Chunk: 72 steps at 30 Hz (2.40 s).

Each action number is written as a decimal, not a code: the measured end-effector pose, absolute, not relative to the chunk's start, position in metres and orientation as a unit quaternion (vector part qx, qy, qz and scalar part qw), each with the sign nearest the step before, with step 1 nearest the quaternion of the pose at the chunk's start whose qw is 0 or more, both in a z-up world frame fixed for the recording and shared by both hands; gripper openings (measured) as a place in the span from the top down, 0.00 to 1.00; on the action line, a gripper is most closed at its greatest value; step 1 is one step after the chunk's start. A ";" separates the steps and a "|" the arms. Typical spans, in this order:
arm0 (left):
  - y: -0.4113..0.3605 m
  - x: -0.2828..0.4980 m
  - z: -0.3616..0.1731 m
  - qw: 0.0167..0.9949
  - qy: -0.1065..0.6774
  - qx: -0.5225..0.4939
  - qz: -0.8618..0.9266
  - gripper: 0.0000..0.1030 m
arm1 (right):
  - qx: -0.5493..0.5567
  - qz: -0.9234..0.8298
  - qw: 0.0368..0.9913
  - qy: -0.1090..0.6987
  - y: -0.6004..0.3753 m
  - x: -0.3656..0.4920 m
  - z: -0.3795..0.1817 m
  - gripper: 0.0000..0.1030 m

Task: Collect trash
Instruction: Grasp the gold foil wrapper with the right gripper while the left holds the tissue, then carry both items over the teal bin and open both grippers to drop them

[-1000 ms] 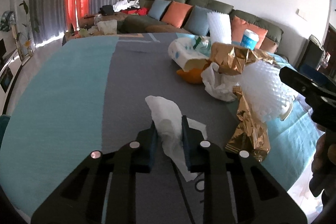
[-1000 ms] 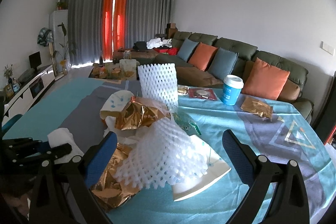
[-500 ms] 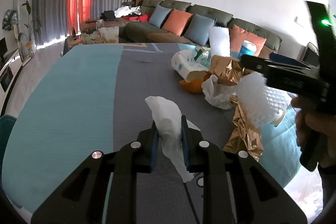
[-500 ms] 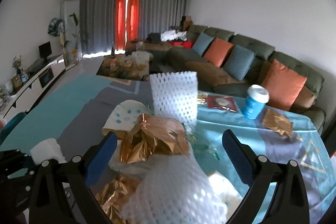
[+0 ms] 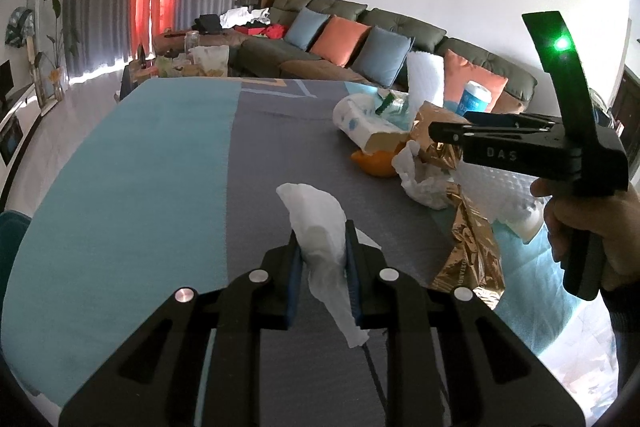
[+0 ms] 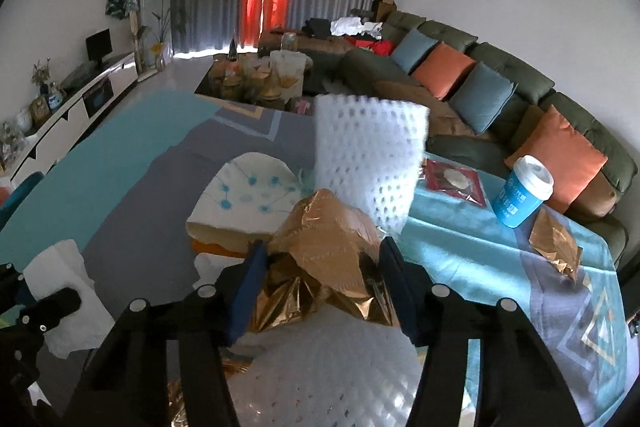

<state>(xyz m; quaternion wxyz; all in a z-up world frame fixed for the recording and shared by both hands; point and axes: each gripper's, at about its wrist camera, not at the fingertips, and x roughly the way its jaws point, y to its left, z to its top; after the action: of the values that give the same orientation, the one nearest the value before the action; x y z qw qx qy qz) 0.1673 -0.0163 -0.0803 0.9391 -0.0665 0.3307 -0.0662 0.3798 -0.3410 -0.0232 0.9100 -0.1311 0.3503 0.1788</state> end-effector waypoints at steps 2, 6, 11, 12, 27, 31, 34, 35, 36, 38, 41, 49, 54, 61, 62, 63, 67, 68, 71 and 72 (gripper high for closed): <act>-0.016 0.167 -0.080 0.939 0.332 -0.068 -0.067 0.81 | -0.131 0.179 0.909 0.352 -0.341 0.381 -0.024 0.53; -0.015 0.167 -0.079 0.939 0.331 -0.069 -0.066 0.80 | -0.128 0.178 0.912 0.348 -0.341 0.380 -0.021 0.55; -0.015 0.164 -0.077 0.940 0.328 -0.071 -0.065 0.80 | -0.120 0.179 0.917 0.336 -0.345 0.377 -0.014 0.69; -0.015 0.164 -0.078 0.940 0.328 -0.071 -0.064 0.80 | -0.117 0.178 0.920 0.330 -0.347 0.376 -0.011 0.69; -0.012 0.138 -0.058 0.951 0.293 -0.075 -0.059 0.80 | -0.064 0.174 0.944 0.272 -0.376 0.345 0.035 0.71; -0.006 0.127 -0.051 0.956 0.280 -0.076 -0.053 0.80 | -0.054 0.187 0.946 0.261 -0.373 0.325 0.043 0.71; 0.004 0.117 -0.045 0.959 0.270 -0.079 -0.045 0.80 | -0.043 0.207 0.944 0.254 -0.365 0.308 0.046 0.71; 0.007 0.113 -0.043 0.960 0.266 -0.080 -0.041 0.80 | -0.041 0.214 0.943 0.253 -0.363 0.304 0.047 0.71; 0.010 0.109 -0.040 0.961 0.262 -0.080 -0.037 0.80 | -0.037 0.221 0.942 0.251 -0.359 0.300 0.047 0.71; 0.018 0.099 -0.036 0.964 0.252 -0.079 -0.024 0.80 | -0.032 0.240 0.938 0.249 -0.348 0.290 0.048 0.71; 0.031 0.085 -0.028 0.968 0.237 -0.079 -0.003 0.80 | -0.027 0.269 0.931 0.247 -0.327 0.280 0.048 0.71; 0.085 0.046 -0.006 0.973 0.198 -0.084 0.079 0.80 | -0.022 0.352 0.904 0.243 -0.260 0.267 0.046 0.71; 0.126 0.025 -0.004 0.966 0.196 -0.091 0.140 0.80 | -0.030 0.406 0.879 0.247 -0.209 0.262 0.042 0.71; 0.190 -0.004 -0.003 0.950 0.195 -0.098 0.223 0.80 | -0.044 0.482 0.834 0.263 -0.130 0.259 0.040 0.70; 0.198 -0.007 -0.003 0.948 0.196 -0.097 0.231 0.80 | -0.044 0.491 0.828 0.268 -0.120 0.257 0.039 0.70; 0.208 -0.009 -0.005 0.946 0.199 -0.107 0.234 0.80 | -0.045 0.500 0.821 0.272 -0.110 0.258 0.039 0.70; 0.246 -0.017 -0.013 0.935 0.210 -0.130 0.253 0.80 | -0.055 0.533 0.789 0.300 -0.063 0.263 0.031 0.70; 0.254 -0.018 -0.016 0.932 0.213 -0.135 0.259 0.79 | -0.060 0.539 0.782 0.306 -0.053 0.263 0.029 0.70; 0.278 -0.012 -0.027 0.924 0.228 -0.141 0.271 0.78 | -0.080 0.550 0.761 0.335 -0.016 0.261 0.018 0.70; 0.289 -0.011 -0.033 0.921 0.236 -0.149 0.271 0.77 | -0.083 0.554 0.750 0.351 -0.004 0.262 0.013 0.70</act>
<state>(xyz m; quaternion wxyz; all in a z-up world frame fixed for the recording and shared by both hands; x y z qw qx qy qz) -0.0112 0.2890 -0.0331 0.9210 -0.1490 0.2363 0.2715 0.2616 -0.0035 0.0126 0.7503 -0.0833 0.3512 0.5538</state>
